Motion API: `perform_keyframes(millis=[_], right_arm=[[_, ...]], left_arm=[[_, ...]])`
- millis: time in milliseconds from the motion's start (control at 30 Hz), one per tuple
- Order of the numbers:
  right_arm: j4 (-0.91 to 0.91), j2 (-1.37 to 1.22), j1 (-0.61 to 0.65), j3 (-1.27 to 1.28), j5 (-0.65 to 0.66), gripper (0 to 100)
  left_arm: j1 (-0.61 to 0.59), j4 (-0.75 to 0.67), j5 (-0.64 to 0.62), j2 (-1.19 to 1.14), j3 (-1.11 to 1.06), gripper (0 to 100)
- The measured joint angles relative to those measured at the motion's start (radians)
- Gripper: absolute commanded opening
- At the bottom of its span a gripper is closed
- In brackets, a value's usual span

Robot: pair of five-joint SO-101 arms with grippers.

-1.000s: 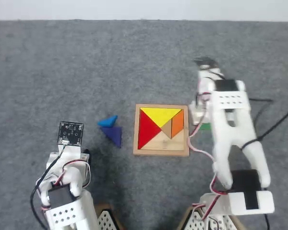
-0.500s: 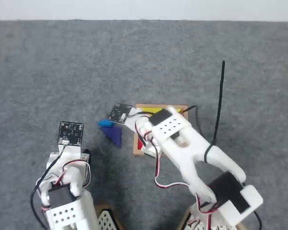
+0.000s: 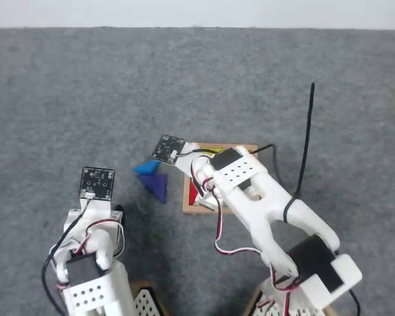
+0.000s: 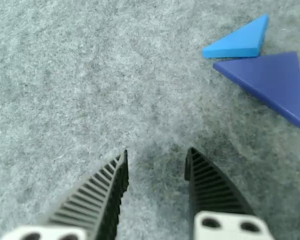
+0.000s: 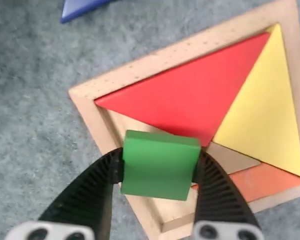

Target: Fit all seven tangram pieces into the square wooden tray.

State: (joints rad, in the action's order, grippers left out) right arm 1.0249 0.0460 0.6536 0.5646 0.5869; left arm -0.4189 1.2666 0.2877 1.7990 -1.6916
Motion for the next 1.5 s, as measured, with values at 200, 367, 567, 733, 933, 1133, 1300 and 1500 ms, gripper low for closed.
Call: perform_keyframes(millis=[200, 367, 567, 733, 933, 1133, 1300, 1500], right_arm=[[0.0, 0.0, 0.0, 0.0, 0.012, 17.7], [0.0, 0.0, 0.0, 0.0, 0.014, 17.8], [0.0, 0.0, 0.002, 0.005, 0.014, 33.3], [0.0, 0.0, 0.002, 0.006, 0.014, 38.7], [0.0, 0.0, 0.002, 0.006, 0.014, 38.7], [-0.021, -0.002, -0.02, 0.006, 0.014, 38.7], [-0.038, -0.086, -0.069, -0.005, 0.014, 38.7], [-0.038, -0.137, -0.075, -0.064, 0.015, 38.7]], left_arm=[[0.0, 0.0, 0.0, 0.0, 0.0, 19], [0.0, 0.0, 0.0, 0.0, 0.0, 19], [0.0, 0.0, 0.0, 0.0, 0.0, 19], [0.0, 0.0, 0.0, 0.0, 0.0, 19], [0.0, 0.0, 0.0, 0.0, 0.0, 19], [0.0, 0.0, 0.0, 0.0, 0.0, 19], [0.0, 0.0, 0.0, 0.0, 0.0, 19], [0.0, 0.0, 0.0, 0.0, 0.0, 19]])
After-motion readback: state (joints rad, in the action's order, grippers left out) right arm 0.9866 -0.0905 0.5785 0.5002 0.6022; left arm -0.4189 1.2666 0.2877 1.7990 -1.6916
